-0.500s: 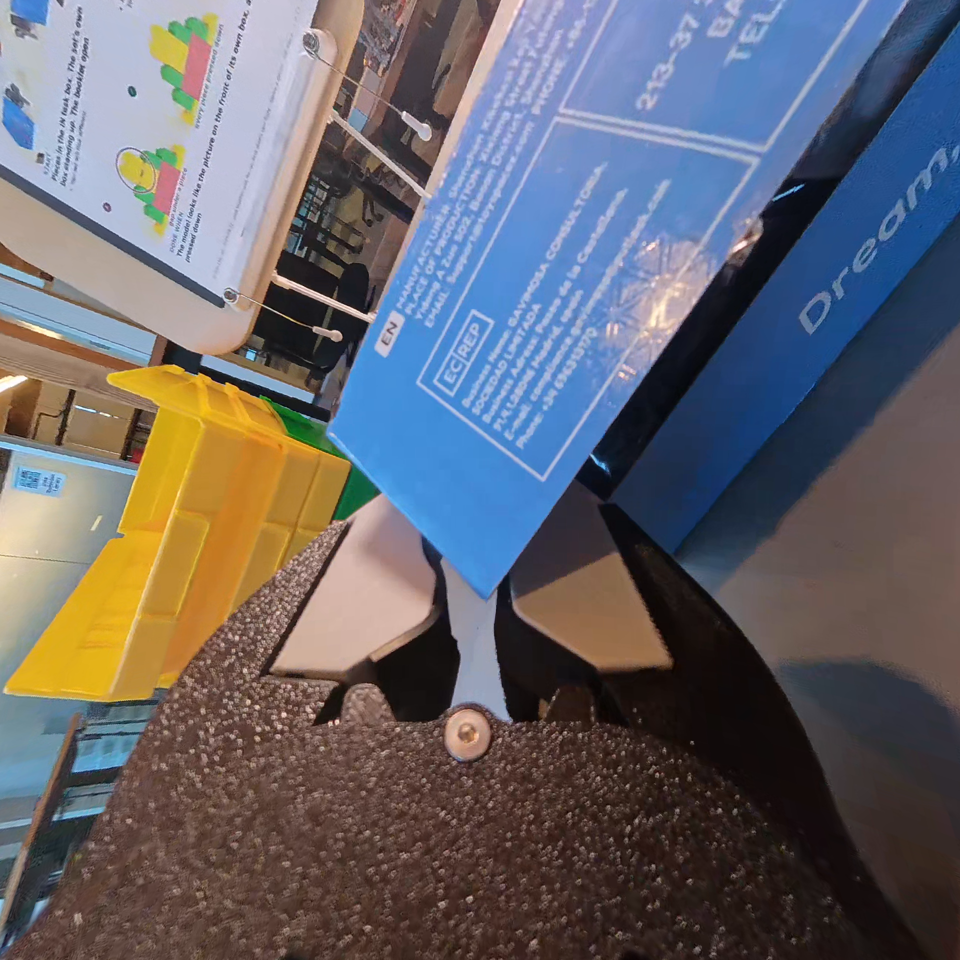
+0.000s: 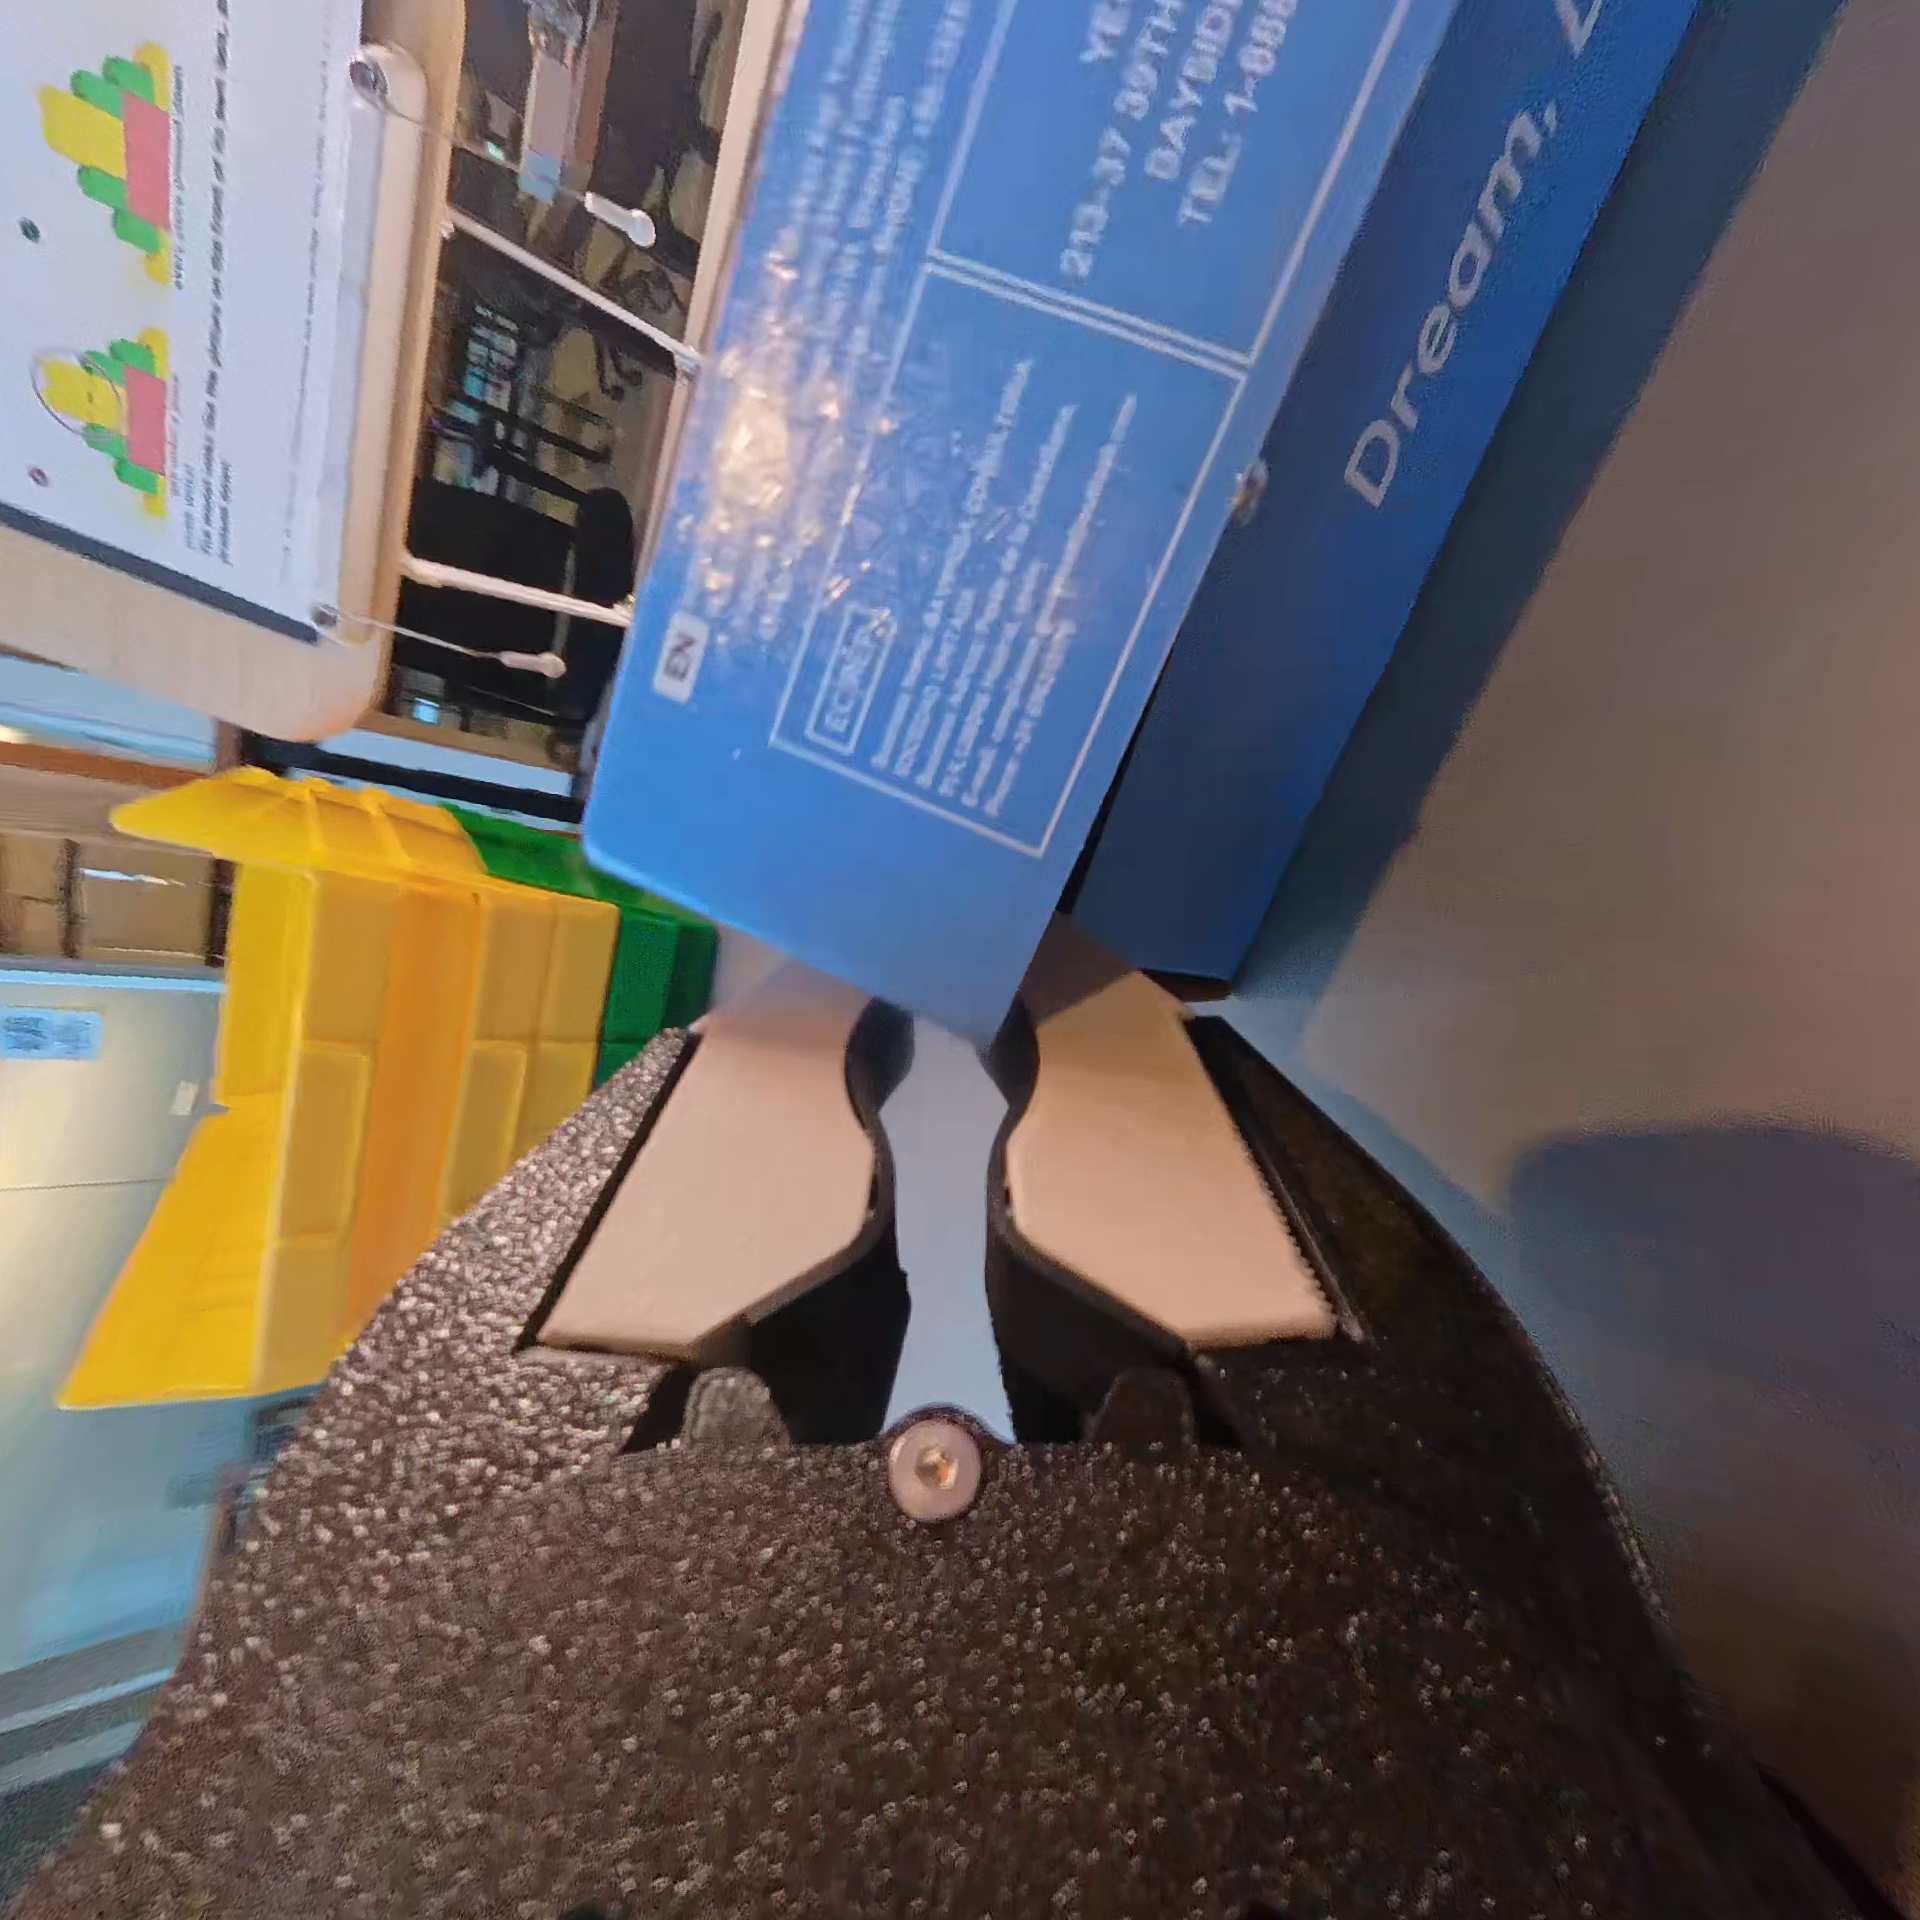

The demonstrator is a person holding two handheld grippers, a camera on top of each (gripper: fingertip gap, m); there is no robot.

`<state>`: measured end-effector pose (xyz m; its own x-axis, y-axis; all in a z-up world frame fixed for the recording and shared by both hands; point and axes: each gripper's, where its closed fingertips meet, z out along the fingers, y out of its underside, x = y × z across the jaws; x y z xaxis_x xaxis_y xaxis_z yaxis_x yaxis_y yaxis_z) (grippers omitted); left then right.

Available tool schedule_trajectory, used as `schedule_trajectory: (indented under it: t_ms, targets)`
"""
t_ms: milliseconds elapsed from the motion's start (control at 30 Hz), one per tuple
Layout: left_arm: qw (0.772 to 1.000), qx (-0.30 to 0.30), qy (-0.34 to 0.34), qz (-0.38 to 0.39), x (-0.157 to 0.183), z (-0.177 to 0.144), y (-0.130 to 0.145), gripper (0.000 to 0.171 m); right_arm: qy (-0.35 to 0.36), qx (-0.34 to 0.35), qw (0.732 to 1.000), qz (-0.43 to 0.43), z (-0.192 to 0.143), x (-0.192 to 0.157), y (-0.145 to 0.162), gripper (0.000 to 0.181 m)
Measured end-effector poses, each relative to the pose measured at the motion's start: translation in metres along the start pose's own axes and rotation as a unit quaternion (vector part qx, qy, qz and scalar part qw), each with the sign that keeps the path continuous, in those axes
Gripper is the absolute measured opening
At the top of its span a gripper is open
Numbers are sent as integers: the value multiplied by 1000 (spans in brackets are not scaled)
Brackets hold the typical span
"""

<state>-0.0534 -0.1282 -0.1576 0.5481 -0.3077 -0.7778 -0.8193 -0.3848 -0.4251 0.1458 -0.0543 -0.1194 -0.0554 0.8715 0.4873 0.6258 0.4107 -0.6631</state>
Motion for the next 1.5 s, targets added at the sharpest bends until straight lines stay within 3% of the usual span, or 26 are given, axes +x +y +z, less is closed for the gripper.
schedule_trajectory:
  t_ms: [267, 467, 600, 667, 767, 833, 1033, 1133, 1267, 1367, 1500]
  targets:
    - [982, 52, 84, -159, 13, -44, 14, 47, -38, -30, 999, 8, 2, -3, 6, 61]
    - [936, 174, 117, -284, 2, -65, -16, 44, -57, -74, 996, -11, 5, -9, 13, 60]
    - [903, 208, 117, -358, -22, -63, -29, 40, -73, -122, 988, -54, 14, -22, 29, 63]
    - [888, 204, 121, -395, -33, -54, -30, 36, -59, -120, 989, -68, 15, -19, 30, 57]
    - [882, 165, 171, -408, -20, -31, -30, 34, -62, -106, 991, -47, 15, -20, 28, 58]
    - [868, 170, 186, -428, -18, -26, -35, 36, -59, -99, 992, -51, 15, -22, 28, 64]
    - [877, 125, 208, -416, -8, -29, -29, 27, -80, -74, 994, -27, 14, -26, 23, 75]
    - [884, 112, 204, -406, -5, -29, -28, 25, -105, -51, 993, -36, 17, -24, 1, 66]
    - [883, 115, 207, -406, 1, -31, -30, 17, -163, 52, 985, 19, 38, -20, -75, 46]
    - [881, 117, 211, -406, 8, -34, -35, 14, -192, 30, 980, 45, 82, -15, -100, 46]
    - [876, 121, 208, -418, 15, -36, -40, 13, -319, -40, 943, 85, 112, -36, -113, 50]
